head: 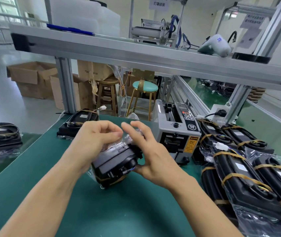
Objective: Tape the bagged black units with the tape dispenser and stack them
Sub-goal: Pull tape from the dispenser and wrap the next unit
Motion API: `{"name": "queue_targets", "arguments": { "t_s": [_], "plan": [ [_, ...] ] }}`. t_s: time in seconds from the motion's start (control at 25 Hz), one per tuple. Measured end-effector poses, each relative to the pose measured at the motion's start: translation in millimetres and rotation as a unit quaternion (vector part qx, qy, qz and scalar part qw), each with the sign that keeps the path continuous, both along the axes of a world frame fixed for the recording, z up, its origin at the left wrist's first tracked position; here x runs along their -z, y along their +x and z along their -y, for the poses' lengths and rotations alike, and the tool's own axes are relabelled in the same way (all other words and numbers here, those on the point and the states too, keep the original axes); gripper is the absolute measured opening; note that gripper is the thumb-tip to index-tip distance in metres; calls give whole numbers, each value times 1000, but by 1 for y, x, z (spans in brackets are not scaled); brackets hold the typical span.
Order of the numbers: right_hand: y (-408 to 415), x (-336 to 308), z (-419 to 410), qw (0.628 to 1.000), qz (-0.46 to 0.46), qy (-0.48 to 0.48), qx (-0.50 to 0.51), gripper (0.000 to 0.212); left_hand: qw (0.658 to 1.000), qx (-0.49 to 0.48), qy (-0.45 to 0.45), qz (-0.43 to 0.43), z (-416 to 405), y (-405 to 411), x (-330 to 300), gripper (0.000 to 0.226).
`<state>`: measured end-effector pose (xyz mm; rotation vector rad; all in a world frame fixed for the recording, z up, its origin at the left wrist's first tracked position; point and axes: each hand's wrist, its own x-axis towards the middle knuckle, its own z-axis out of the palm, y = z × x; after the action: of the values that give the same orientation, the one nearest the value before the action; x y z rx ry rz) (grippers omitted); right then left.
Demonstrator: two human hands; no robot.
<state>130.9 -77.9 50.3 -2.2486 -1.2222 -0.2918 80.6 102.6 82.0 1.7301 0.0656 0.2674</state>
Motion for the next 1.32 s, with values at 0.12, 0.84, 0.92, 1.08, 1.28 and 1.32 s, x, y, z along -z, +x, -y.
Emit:
{"name": "queue_targets", "arguments": {
  "t_s": [0.12, 0.84, 0.92, 1.08, 1.28, 1.32],
  "plan": [
    [2, -1, 1, 999, 46, -24, 13, 99, 989, 37, -114, -91, 1, 8, -4, 27],
    [-3, -26, -8, 941, -276, 197, -6, 6, 990, -2, 125, 66, -2, 0, -9, 18],
    [-6, -25, -14, 922, -321, 217, 20, 12, 989, 3, 98, 115, -4, -7, -3, 24],
    [-8, -25, -16, 880, -384, 267, 89, 16, 971, 79, 159, 158, -1, -31, 17, 37],
    [-11, -15, -14, 829, -447, 321, 103, 40, 979, 109, 146, 93, -7, -35, 28, 74],
    [-11, -11, -12, 813, -466, 334, 102, 37, 979, 109, 145, 95, -6, -33, 29, 72]
  ]
}}
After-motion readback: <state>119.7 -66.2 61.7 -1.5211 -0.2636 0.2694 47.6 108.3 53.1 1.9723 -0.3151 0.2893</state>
